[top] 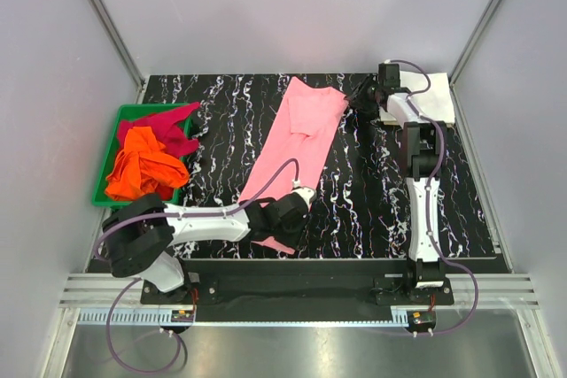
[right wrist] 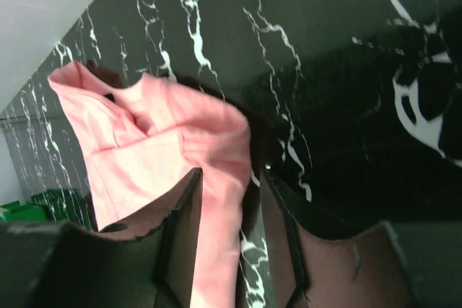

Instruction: Fold and stack the t-shirts

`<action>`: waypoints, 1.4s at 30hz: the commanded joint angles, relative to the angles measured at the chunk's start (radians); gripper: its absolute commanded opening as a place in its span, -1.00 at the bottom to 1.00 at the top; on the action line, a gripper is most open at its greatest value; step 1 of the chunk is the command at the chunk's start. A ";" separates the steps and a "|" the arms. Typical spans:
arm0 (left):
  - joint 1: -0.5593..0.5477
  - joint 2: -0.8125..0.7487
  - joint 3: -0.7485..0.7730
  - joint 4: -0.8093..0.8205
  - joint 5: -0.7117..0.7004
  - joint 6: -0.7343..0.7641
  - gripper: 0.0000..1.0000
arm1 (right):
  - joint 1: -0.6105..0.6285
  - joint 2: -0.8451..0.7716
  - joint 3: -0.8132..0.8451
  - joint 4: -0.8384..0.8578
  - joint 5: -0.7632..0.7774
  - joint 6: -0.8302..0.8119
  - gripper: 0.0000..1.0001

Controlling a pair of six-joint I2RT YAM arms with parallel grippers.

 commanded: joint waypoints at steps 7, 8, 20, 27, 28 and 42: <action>-0.010 0.048 -0.006 0.061 0.023 -0.015 -0.23 | -0.021 0.135 0.178 0.013 -0.071 0.037 -0.31; -0.014 0.051 -0.010 0.066 0.024 -0.023 -0.23 | -0.025 0.144 0.192 0.014 -0.073 0.043 -0.37; -0.033 0.103 0.017 0.149 0.104 -0.053 -0.22 | -0.047 0.280 0.416 0.002 -0.108 0.068 -0.45; -0.033 0.131 0.122 0.146 0.155 -0.058 -0.11 | -0.047 0.255 0.425 -0.043 -0.114 0.010 -0.24; -0.033 0.137 0.135 0.143 0.162 -0.052 -0.10 | -0.047 0.240 0.416 -0.073 -0.111 -0.007 -0.17; 0.436 -0.096 0.456 -0.307 0.141 0.229 -0.03 | -0.027 -0.404 -0.367 -0.159 0.041 0.011 -0.34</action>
